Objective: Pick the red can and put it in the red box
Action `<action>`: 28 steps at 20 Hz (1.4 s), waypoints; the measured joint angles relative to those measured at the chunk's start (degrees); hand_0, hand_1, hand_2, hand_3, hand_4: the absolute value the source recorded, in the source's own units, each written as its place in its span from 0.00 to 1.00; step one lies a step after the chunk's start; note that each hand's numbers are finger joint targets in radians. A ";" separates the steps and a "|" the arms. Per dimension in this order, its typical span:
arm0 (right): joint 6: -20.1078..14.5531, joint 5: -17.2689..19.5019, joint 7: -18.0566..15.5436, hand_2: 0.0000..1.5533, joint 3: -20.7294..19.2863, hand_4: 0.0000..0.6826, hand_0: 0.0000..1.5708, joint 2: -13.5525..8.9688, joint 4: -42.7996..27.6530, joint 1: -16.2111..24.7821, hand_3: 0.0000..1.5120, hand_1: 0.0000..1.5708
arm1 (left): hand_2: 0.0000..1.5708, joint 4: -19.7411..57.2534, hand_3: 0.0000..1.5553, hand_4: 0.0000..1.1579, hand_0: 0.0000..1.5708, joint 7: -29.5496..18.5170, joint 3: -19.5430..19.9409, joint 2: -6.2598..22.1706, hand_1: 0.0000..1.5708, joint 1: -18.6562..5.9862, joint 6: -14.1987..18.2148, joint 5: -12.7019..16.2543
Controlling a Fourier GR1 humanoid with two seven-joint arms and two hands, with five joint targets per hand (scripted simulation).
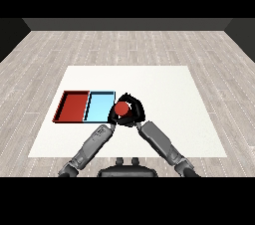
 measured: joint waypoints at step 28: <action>3.25 -0.05 -0.44 0.00 -1.52 0.00 0.00 0.09 -2.73 0.89 0.00 0.00 | 1.00 -0.51 0.96 0.98 1.00 0.18 -1.44 -0.32 1.00 -1.07 6.90 1.30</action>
